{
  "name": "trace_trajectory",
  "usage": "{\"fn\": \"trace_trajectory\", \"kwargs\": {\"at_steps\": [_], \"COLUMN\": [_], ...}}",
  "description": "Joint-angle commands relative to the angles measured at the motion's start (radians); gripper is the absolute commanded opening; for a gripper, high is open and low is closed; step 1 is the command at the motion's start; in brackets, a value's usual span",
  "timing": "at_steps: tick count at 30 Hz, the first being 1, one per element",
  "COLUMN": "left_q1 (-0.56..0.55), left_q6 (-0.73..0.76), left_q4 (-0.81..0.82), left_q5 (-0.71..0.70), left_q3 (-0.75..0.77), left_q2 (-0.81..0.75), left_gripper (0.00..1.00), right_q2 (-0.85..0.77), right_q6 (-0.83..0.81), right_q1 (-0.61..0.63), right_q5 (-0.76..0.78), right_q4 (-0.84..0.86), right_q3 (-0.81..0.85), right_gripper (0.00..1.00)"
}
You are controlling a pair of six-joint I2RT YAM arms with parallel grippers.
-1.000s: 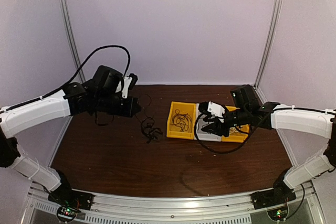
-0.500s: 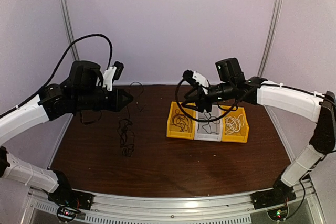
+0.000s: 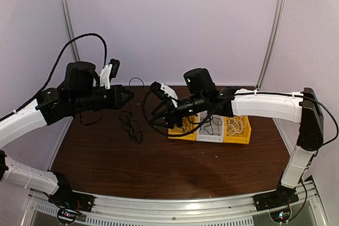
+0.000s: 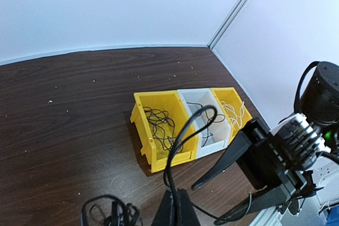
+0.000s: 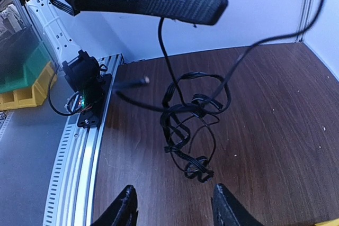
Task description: Untangle the cables
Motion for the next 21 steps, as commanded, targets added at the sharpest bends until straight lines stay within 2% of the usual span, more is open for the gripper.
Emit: {"fn": "trace_trajectory", "kwargs": {"at_steps": [1,9,13,16,19,21], "left_q1": [-0.009,-0.025,-0.030,-0.031,-0.032,-0.032], "left_q6": [-0.029,-0.062,-0.083,-0.095,-0.088,-0.077], "left_q4": [0.077,0.140,0.153,0.161,0.157,0.135], "left_q5": [0.028,0.070,0.062,0.064,0.055,0.048], "left_q3": [0.044,0.041,0.048,0.059,0.080,0.106], "left_q2": [0.006,0.014,0.002,-0.014,-0.032,-0.037], "left_gripper": [0.00,0.00,0.00,0.00,0.00,0.00], "right_q2": [0.045,0.170,0.220,0.254,0.273,0.277], "right_q6": [0.041,0.138,0.171,0.169,0.166,0.172], "right_q1": [0.035,0.074,0.088,0.089,0.088,0.089], "right_q5": [0.008,-0.033,0.040,0.091,0.087,0.075], "right_q4": [0.060,0.103,0.100,0.099,0.119,0.152], "right_q3": [0.103,0.249,0.289,0.281,0.228,0.181], "right_gripper": [0.51,0.54,0.53,0.42,0.18,0.11]}}
